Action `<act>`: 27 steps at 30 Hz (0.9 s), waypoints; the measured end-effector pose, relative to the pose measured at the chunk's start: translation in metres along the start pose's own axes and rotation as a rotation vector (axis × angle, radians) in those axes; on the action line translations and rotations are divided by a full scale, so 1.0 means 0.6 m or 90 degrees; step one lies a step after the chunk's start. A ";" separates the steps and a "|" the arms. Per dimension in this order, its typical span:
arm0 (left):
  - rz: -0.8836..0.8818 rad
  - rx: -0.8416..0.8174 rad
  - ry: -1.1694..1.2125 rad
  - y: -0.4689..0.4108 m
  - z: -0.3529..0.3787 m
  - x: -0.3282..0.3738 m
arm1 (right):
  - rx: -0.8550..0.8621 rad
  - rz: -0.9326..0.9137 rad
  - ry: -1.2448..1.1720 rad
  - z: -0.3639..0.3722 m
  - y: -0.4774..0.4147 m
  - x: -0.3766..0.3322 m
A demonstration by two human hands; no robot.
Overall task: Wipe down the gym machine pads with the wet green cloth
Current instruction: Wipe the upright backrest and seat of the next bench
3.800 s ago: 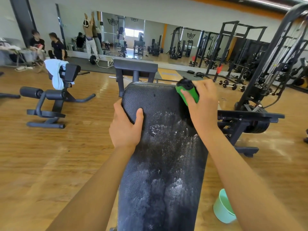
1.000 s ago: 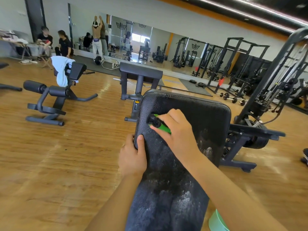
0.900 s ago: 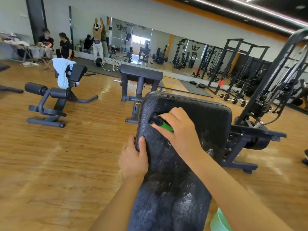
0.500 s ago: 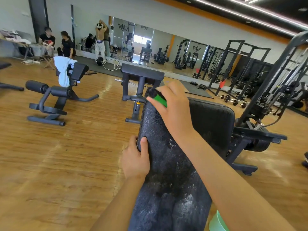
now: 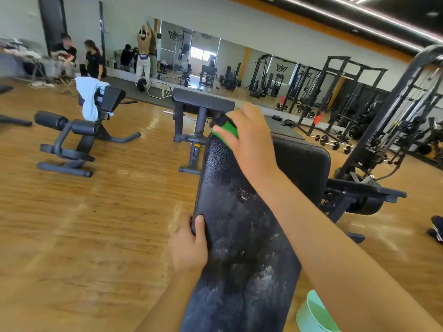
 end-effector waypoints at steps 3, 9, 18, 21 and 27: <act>0.002 0.010 0.007 0.000 -0.003 0.004 | -0.025 0.007 -0.007 0.005 -0.019 0.009; 0.002 0.005 0.030 -0.001 -0.004 0.004 | -0.080 -0.077 -0.013 0.019 0.085 -0.027; 0.016 -0.001 0.033 0.000 -0.002 0.006 | -0.068 -0.140 0.011 0.019 0.164 -0.032; 0.023 0.005 0.025 0.002 -0.004 0.011 | 0.002 -0.043 0.018 -0.005 0.104 0.002; 0.034 -0.002 0.025 0.001 0.001 0.008 | 0.000 -0.019 0.040 -0.005 0.125 0.008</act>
Point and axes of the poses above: each hand's wrist, its own y-axis away from the middle knuckle, its own z-axis out of the palm, x = y × z, the point moved 3 cm from there along -y, towards the middle knuckle, and after that the axes turned 6 degrees about x, right-handed, at the moved point
